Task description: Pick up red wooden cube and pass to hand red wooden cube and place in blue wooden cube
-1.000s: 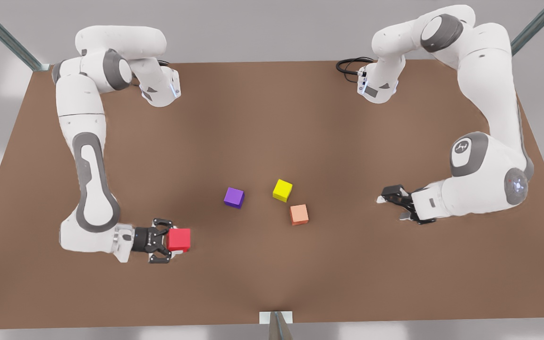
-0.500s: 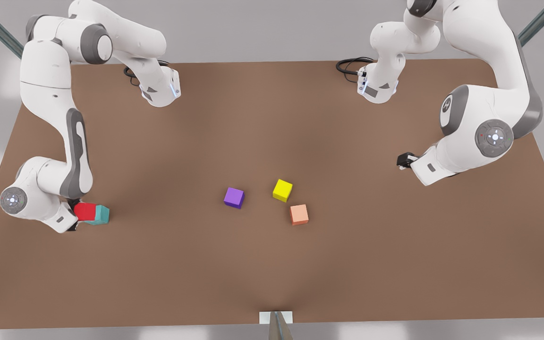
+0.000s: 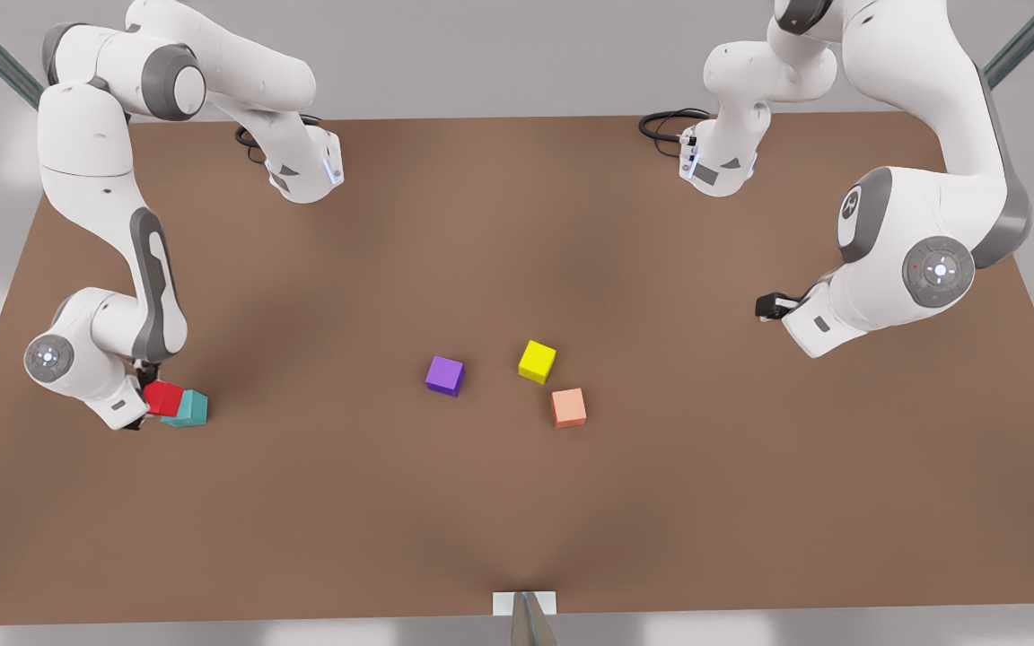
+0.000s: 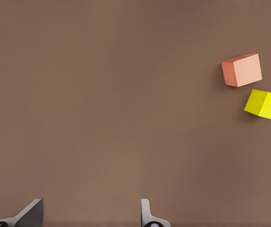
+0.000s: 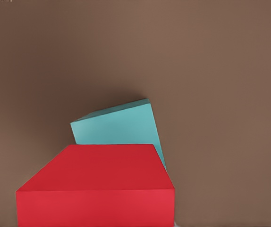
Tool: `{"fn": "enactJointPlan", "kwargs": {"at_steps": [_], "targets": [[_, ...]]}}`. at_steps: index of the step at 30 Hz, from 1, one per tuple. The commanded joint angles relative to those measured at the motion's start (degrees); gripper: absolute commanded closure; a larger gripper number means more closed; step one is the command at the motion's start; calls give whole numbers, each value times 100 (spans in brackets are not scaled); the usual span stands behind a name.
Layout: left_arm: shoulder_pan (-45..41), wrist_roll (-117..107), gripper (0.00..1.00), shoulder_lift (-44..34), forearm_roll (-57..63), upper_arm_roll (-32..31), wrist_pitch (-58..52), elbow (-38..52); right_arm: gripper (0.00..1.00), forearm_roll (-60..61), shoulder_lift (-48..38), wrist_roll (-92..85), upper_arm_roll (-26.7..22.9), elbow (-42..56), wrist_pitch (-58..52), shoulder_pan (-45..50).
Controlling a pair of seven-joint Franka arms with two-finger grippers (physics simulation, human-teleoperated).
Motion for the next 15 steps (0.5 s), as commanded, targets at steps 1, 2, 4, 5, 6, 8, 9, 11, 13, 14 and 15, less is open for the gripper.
{"fn": "enactJointPlan", "kwargs": {"at_steps": [1,2,4,5,6,8,9,11,13,14,15], "targets": [[1,-268,0,-6,4,-2,-15,4,46,118,-9,550,1,-43,201,0],[1,-268,0,-6,4,-2,-15,4,46,127,-9,550,1,-78,201,0],[1,-268,0,-6,4,-2,-15,4,45,127,-26,559,9,-113,192,0],[1,-268,0,-6,4,-2,-15,4,43,180,-44,559,9,-122,183,0],[1,-268,0,-6,4,-2,-15,4,32,206,-44,559,9,-122,183,0],[1,-268,0,-6,4,-2,-6,4,0,224,-44,559,18,-122,183,0],[1,-268,0,-6,4,-2,-6,4,0,233,-44,559,18,-122,183,9],[1,-268,0,11,4,7,-6,4,0,268,-44,559,36,-122,183,9],[1,-268,0,20,3,-2,-6,4,0,268,-44,568,45,-114,139,9],[1,-268,0,29,3,-2,11,4,0,303,-44,568,45,-105,113,9],[1,-268,0,29,4,7,20,31,0,329,-53,568,80,-105,95,9]]}}
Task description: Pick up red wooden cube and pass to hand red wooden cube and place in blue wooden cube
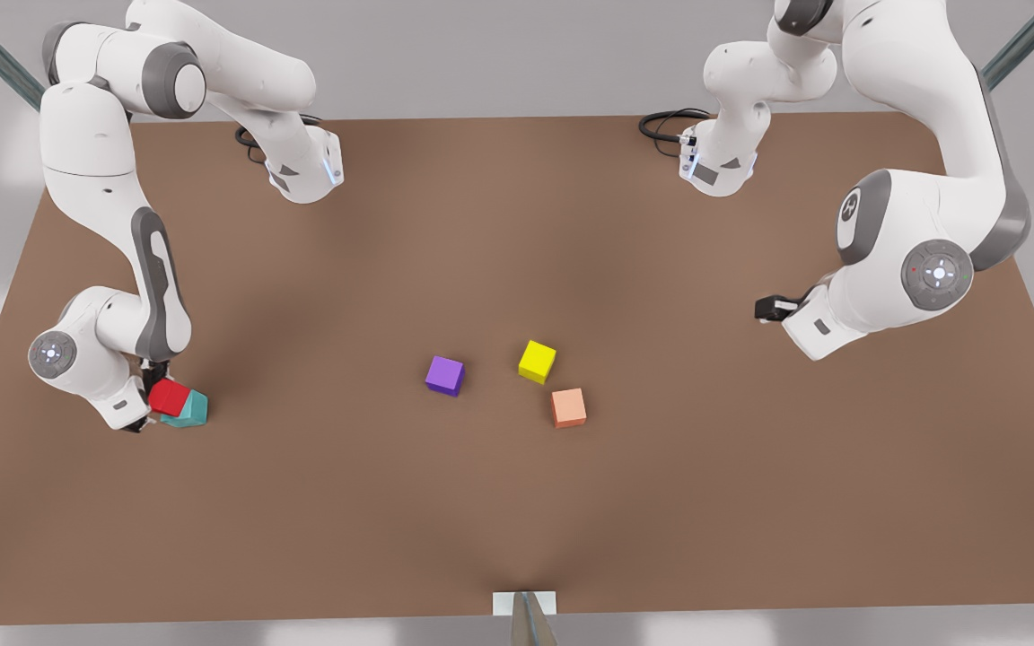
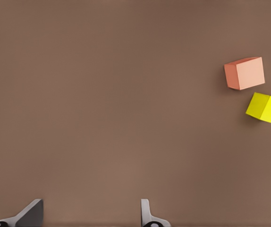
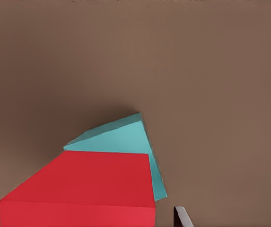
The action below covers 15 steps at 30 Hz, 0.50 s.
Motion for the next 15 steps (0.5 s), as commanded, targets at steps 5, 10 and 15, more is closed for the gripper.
{"fn": "enactJointPlan", "kwargs": {"at_steps": [5,10,15], "targets": [[-44,-117,0,-56,-84,-22,-165,37,0,289,-285,231,27,20,-583,17],[-62,-126,0,-100,-76,-479,-816,239,0,491,-830,231,53,38,-1506,35],[-44,-135,0,-4,-84,-470,-711,239,0,782,-1226,1248,89,1047,-3596,245]]}}
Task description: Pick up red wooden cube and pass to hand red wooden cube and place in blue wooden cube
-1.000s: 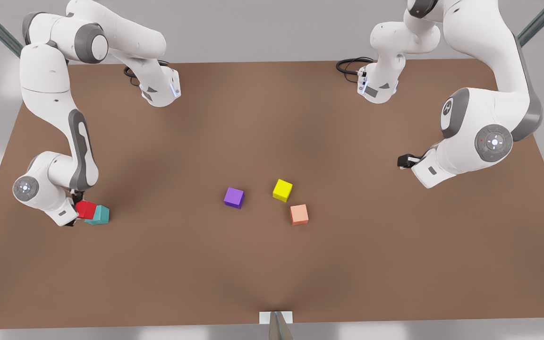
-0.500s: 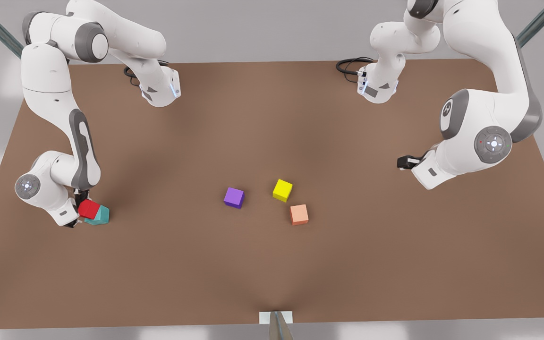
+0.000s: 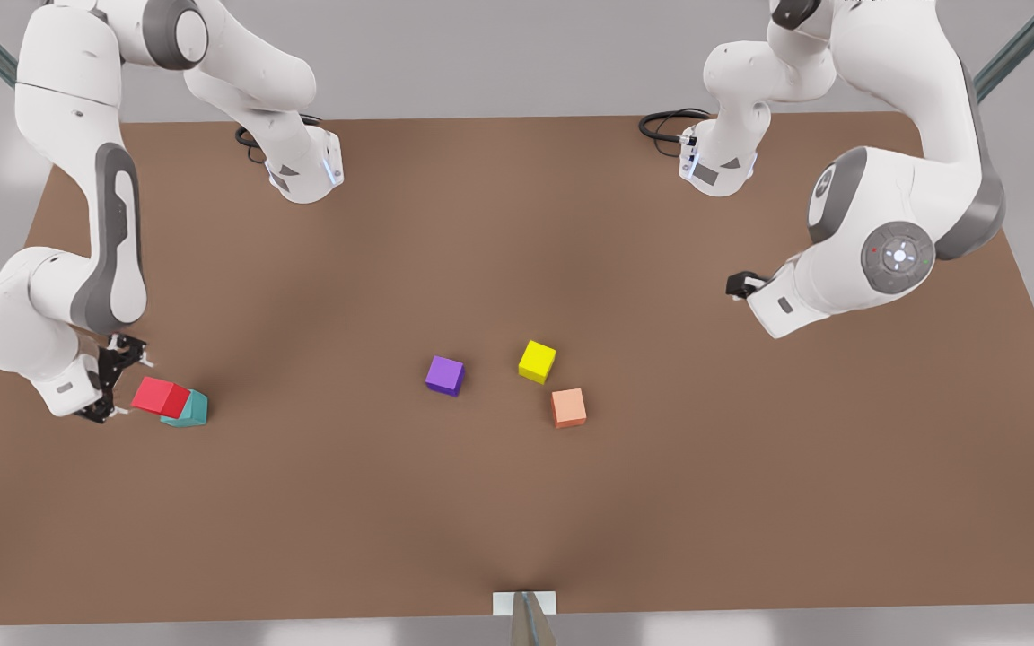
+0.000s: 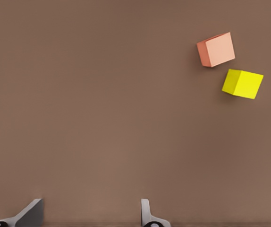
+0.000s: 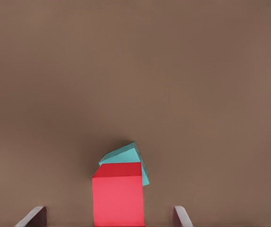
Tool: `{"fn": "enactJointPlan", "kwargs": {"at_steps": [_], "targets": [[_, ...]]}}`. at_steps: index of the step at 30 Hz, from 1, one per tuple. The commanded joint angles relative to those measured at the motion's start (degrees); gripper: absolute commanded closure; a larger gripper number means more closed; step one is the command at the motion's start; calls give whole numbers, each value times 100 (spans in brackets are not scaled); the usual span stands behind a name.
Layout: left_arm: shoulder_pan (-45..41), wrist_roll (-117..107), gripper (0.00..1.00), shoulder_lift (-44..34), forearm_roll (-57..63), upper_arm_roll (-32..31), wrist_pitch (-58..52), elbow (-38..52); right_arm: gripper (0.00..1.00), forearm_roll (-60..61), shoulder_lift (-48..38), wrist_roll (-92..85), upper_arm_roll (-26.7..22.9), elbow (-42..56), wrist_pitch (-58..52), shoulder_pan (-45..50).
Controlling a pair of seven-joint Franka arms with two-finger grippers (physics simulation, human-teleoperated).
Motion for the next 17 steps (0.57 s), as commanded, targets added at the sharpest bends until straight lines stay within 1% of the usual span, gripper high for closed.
{"fn": "enactJointPlan", "kwargs": {"at_steps": [1,2,3,4,5,6,7,8,9,10,13,17], "targets": [[19,-52,0,31,7,-3,-25,4,0,157,94,2478,5,728,-2162,133],[-8,-61,0,40,16,-3,-25,4,0,122,226,3937,-3,1142,-2601,150],[-34,-70,0,40,7,-11,-25,4,0,87,463,5484,-3,1607,-2769,238],[-34,-70,0,31,-2,-11,-25,4,0,96,814,6758,-4,2011,-2760,326],[-25,-79,0,31,-2,-81,-25,4,0,78,956,7753,5,2574,-2795,431],[-25,-79,0,31,-2,-90,-25,4,0,69,561,7965,-4,2566,-2822,669],[-25,-79,0,40,-2,-90,-25,-5,0,78,-89,8026,5,2198,-3068,713],[-34,-79,0,40,7,-90,-25,-5,0,87,-529,8035,5,1618,-2849,739],[-34,-88,0,40,7,-90,-25,-5,0,87,-1056,8079,-3,695,-2260,739],[-34,-88,0,40,-2,-90,-25,-13,0,69,-1321,8430,-3,237,-2040,739],[-25,-79,0,31,16,-90,-60,-5,0,-10,-1242,8746,-3,439,-2093,739],[-25,-79,0,40,25,-90,-34,-5,0,-54,-1242,8747,-3,448,-2084,757]]}}
